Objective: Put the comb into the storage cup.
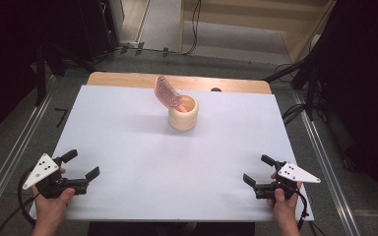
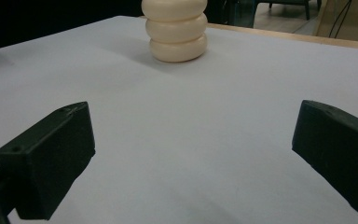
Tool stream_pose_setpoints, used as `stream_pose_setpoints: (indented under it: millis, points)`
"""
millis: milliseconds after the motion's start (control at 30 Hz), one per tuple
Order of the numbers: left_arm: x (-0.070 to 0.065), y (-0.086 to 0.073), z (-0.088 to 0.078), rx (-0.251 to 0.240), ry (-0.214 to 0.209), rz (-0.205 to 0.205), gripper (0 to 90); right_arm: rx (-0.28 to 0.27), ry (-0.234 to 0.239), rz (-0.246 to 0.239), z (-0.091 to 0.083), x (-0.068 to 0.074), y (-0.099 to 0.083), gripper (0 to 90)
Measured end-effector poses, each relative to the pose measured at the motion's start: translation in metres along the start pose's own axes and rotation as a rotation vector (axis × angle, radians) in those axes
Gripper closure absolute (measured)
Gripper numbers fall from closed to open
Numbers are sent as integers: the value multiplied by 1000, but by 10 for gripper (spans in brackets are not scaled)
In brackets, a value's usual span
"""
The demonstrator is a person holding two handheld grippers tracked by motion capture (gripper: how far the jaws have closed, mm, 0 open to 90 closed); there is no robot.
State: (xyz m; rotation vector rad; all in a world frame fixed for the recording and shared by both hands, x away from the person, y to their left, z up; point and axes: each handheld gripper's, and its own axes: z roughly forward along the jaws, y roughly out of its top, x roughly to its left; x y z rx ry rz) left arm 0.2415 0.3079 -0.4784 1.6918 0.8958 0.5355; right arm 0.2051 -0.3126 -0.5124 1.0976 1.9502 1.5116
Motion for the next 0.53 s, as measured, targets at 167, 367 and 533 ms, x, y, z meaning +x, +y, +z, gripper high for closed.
stream_pose_setpoints:
  millis: [167,367,533]
  points:
    - [5,-2,-1,13,2,24,0,3,-2,-3,0,0,0,0]
    - [7,-6,0,28,20,10,0,4,-3,-7,1,1,0,0]
    - [7,-8,1,57,30,29,0,2,9,-2,2,0,0,0]
